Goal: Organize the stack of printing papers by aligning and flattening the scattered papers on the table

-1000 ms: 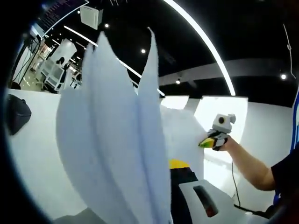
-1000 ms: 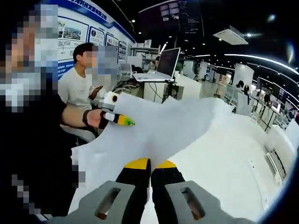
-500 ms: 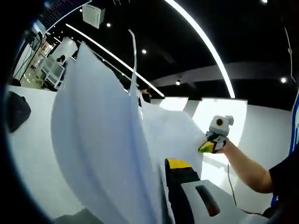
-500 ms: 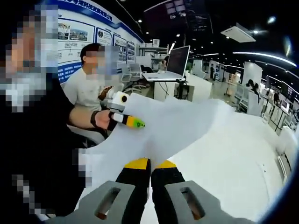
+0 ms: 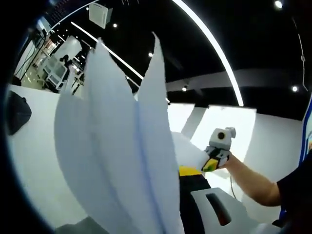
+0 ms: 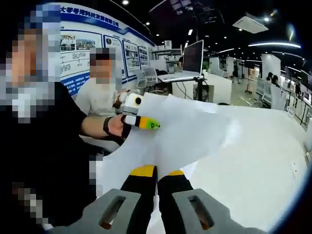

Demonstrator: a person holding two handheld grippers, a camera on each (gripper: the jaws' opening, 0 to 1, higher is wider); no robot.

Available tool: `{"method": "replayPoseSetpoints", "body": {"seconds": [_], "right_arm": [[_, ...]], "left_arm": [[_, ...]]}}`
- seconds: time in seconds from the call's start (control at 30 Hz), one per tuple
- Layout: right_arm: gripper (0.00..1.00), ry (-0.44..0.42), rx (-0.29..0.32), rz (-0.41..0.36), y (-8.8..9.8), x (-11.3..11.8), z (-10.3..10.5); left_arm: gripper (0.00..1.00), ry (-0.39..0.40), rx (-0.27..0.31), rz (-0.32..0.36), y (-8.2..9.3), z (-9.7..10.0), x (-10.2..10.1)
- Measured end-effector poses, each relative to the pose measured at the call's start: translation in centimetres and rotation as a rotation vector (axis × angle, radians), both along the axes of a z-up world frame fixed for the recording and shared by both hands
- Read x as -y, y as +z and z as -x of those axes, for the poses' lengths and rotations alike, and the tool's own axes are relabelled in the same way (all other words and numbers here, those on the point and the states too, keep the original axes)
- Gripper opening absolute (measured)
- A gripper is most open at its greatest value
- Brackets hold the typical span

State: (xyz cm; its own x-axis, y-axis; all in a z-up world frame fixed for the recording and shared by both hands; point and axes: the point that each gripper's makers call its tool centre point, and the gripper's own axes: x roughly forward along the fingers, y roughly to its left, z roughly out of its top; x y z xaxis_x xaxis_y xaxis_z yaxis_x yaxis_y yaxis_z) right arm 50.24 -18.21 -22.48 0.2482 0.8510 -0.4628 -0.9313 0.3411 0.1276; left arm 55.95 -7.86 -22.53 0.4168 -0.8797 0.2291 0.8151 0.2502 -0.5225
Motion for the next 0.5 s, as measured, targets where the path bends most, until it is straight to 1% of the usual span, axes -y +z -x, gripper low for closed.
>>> {"method": "replayPoseSetpoints", "body": {"seconds": [0.1,0.17,0.2,0.27,0.37,0.5], "right_arm": [[0.0,0.007,-0.011,-0.055,-0.3,0.1,-0.2],[0.0,0.017,-0.018,-0.073,-0.4,0.0,-0.1],[0.0,0.07,-0.018,-0.102,-0.1,-0.7,0.7],[0.0,0.093,0.01,-0.095,-0.1,-1.1,0.9],[0.0,0.094,0.018,-0.086,-0.1,-1.4,0.5],[0.0,0.106,0.004,-0.093,-0.3,-1.8,0.1]], "left_arm": [[0.15,-0.003,-0.005,0.017,0.1,0.0,-0.1],[0.16,-0.007,-0.005,0.025,0.2,0.1,-0.1],[0.16,-0.011,-0.001,0.026,0.2,0.2,-0.1],[0.16,-0.017,0.004,0.024,0.2,0.3,0.1],[0.16,-0.021,-0.003,0.026,0.2,0.3,0.2],[0.17,-0.023,-0.012,0.031,0.2,0.3,0.3]]}}
